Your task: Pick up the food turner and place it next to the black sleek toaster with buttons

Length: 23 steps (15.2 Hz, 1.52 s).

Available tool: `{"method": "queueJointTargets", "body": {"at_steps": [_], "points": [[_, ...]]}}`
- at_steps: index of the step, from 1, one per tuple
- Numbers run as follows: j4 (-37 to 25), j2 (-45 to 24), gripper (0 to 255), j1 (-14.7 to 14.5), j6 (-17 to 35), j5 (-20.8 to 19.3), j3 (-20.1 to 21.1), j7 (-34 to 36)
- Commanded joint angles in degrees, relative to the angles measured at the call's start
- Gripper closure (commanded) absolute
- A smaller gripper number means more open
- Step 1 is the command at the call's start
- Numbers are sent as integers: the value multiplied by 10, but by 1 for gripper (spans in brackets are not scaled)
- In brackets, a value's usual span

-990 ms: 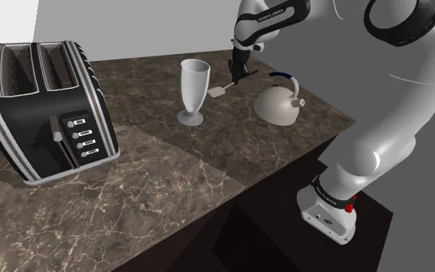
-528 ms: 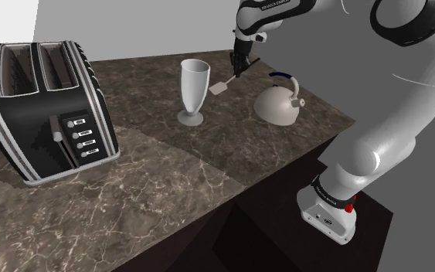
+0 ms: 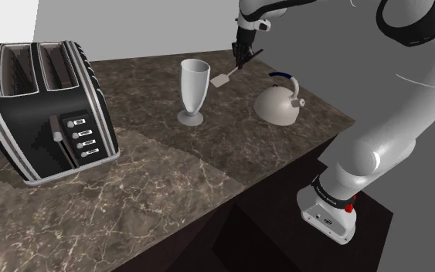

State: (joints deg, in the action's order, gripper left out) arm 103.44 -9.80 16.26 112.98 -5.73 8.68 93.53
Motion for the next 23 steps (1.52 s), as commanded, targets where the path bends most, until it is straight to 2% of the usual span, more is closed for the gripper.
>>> {"method": "queueJointTargets", "body": {"at_steps": [1, 23], "points": [[-11, 4, 255, 0, -15, 1, 0, -2], [-175, 9, 255, -3, -184, 5, 2, -13]]}}
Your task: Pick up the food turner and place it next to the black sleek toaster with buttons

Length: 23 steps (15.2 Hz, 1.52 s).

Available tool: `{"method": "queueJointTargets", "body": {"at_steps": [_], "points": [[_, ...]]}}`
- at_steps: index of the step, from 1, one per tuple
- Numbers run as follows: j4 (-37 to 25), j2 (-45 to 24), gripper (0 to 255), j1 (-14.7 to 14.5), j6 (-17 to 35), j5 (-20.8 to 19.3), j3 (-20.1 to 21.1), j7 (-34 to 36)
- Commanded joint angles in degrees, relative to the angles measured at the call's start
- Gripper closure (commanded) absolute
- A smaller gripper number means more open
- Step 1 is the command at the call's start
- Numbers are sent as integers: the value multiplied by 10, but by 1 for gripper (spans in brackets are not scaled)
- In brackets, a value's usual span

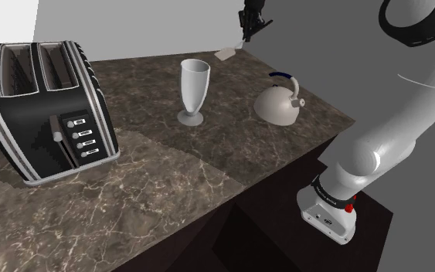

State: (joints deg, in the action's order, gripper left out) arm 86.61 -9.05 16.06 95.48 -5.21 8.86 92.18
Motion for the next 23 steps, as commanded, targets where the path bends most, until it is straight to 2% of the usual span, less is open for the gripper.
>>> {"method": "queueJointTargets", "body": {"at_steps": [1, 12, 17, 23], "points": [[-17, 0, 255, -1, -17, 0, 1, 0], [-134, -27, 255, -6, -108, -5, 2, -3], [-43, 42, 255, -32, -89, 5, 24, 49], [30, 103, 255, -66, -80, 18, 56, 116]]}}
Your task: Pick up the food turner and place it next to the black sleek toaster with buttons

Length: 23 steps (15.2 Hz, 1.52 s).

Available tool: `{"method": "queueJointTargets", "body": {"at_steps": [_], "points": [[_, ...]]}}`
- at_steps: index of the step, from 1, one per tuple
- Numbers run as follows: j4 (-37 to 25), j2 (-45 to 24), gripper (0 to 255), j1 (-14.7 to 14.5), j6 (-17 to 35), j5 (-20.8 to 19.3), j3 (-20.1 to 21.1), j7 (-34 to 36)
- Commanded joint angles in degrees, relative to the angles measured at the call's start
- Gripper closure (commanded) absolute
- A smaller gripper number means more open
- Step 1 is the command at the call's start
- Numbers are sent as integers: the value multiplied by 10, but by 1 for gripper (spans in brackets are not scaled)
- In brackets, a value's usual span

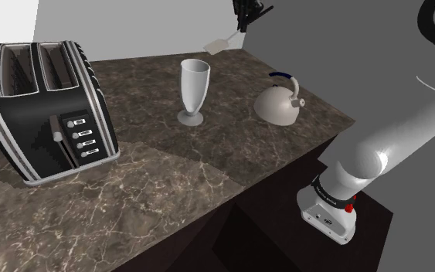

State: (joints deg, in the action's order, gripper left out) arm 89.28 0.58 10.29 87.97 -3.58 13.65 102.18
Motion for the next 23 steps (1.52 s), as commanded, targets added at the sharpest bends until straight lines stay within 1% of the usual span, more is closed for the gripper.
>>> {"method": "queueJointTargets", "body": {"at_steps": [1, 6, 12, 18, 23], "points": [[12, 15, 255, -14, -4, 4, 14, 28], [46, 47, 255, -42, -4, 17, 46, 88], [62, 65, 255, -78, -9, 30, 89, 166], [53, 60, 255, -114, -16, 36, 138, 251], [26, 36, 255, -146, -23, 31, 183, 329]]}}
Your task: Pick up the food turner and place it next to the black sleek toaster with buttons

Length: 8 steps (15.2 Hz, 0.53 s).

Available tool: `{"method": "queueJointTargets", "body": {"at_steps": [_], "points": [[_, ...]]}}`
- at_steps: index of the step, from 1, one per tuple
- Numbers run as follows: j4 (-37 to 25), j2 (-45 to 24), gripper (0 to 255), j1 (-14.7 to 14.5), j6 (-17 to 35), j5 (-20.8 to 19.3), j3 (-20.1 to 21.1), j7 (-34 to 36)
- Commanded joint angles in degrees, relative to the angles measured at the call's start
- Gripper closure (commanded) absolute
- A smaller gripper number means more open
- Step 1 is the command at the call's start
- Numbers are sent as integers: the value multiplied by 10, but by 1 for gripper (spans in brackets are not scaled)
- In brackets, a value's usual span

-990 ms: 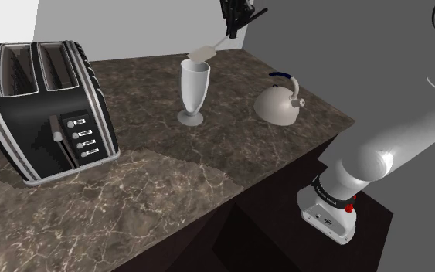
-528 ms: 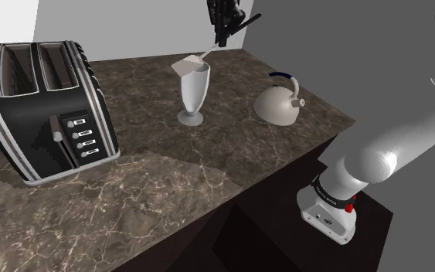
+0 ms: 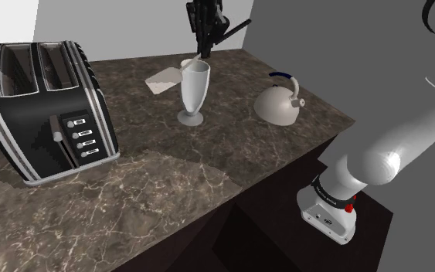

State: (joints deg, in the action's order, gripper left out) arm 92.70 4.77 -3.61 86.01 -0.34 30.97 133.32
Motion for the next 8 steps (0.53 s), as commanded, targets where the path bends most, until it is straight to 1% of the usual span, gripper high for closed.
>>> {"method": "queueJointTargets", "body": {"at_steps": [1, 5, 8], "points": [[-16, -13, 255, -14, -6, -4, 19, 34], [-54, -51, 255, -45, -15, -21, 56, 102], [-92, -89, 255, -75, -26, -43, 82, 156]]}}
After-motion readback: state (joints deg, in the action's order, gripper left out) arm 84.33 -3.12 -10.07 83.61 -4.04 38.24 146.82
